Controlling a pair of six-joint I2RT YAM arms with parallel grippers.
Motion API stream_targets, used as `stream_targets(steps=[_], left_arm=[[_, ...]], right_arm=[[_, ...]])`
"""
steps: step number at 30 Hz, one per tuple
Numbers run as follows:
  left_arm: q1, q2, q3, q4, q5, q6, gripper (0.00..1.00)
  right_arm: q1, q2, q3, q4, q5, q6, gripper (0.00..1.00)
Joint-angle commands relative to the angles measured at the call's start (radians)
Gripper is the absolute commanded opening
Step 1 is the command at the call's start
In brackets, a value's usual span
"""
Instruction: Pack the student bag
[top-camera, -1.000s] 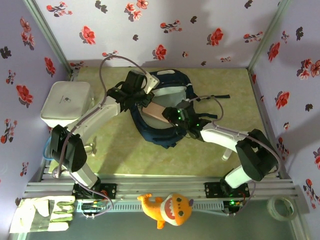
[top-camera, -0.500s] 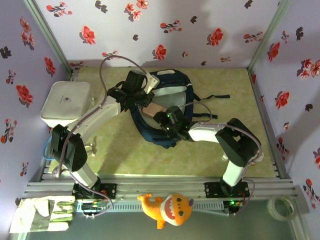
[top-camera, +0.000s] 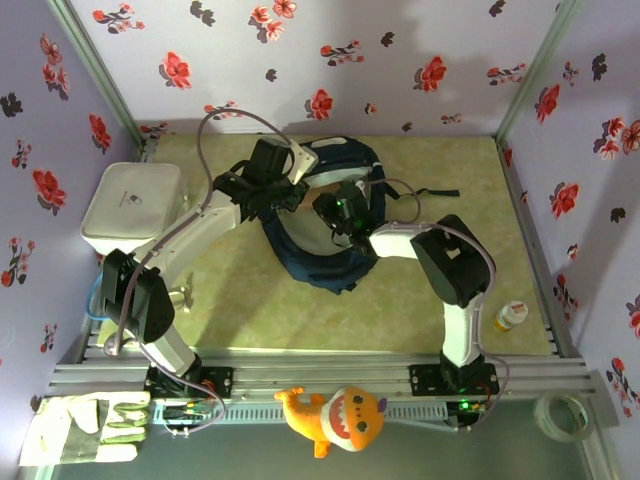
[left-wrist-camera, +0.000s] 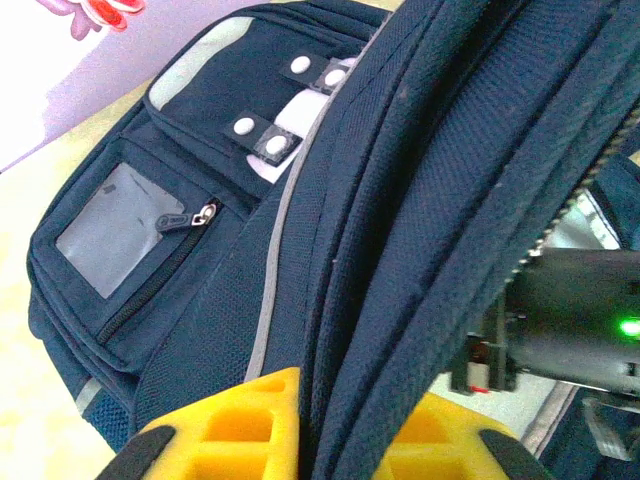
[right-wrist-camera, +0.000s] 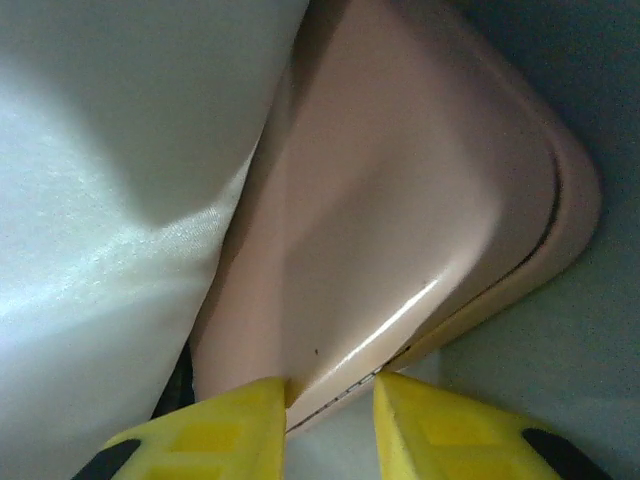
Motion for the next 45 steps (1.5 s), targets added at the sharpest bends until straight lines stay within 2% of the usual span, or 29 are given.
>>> stream_targets(steps=[1, 3, 6, 10, 12, 14, 19, 24, 27, 30, 33, 36, 41, 45], left_arm=[[0.000, 0.000, 0.063, 0.029, 0.026, -0.067, 0.13], [0.001, 0.010, 0.073, 0.028, 0.026, -0.082, 0.13], [0.002, 0.025, 0.079, 0.026, 0.026, -0.101, 0.13], [0.000, 0.045, 0.075, 0.029, 0.042, -0.120, 0.13], [-0.001, 0.052, 0.069, 0.031, 0.063, -0.129, 0.15], [-0.002, 0.052, 0.051, 0.037, 0.084, -0.136, 0.25], [0.000, -0.006, -0.047, 0.082, 0.187, -0.135, 0.67], [0.013, -0.109, -0.177, 0.124, 0.303, -0.126, 0.88], [0.028, -0.186, -0.267, 0.137, 0.346, -0.085, 0.99], [0.061, -0.244, -0.341, 0.155, 0.360, -0.080, 1.00], [0.114, -0.269, -0.389, 0.207, 0.358, -0.134, 1.00], [0.182, -0.252, -0.412, 0.271, 0.339, -0.262, 0.99], [0.306, -0.132, -0.380, 0.292, 0.273, -0.488, 0.89], [0.357, -0.009, -0.323, 0.261, 0.273, -0.576, 0.77]], right_arm=[[-0.008, 0.051, 0.067, 0.087, -0.006, -0.012, 0.23], [-0.013, 0.052, 0.065, 0.098, -0.016, -0.017, 0.24], [-0.015, -0.016, -0.003, 0.106, -0.020, -0.045, 0.35], [-0.021, -0.207, -0.159, 0.071, -0.023, -0.083, 0.52], [-0.022, -0.318, -0.247, 0.025, -0.012, -0.100, 0.57], [-0.024, -0.431, -0.338, -0.048, 0.013, -0.095, 0.60], [-0.022, -0.750, -0.505, -0.388, 0.167, -0.015, 0.65], [-0.023, -1.063, -0.582, -0.685, 0.381, -0.007, 0.70], [-0.024, -1.173, -0.581, -0.758, 0.428, -0.040, 0.72], [-0.024, -1.195, -0.564, -0.766, 0.419, -0.063, 0.73], [-0.024, -1.144, -0.546, -0.725, 0.371, -0.077, 0.73], [-0.024, -1.054, -0.520, -0.662, 0.286, -0.088, 0.74], [-0.012, -0.879, -0.479, -0.555, 0.175, -0.087, 0.74], [-0.002, -0.785, -0.454, -0.499, 0.138, -0.084, 0.74]])
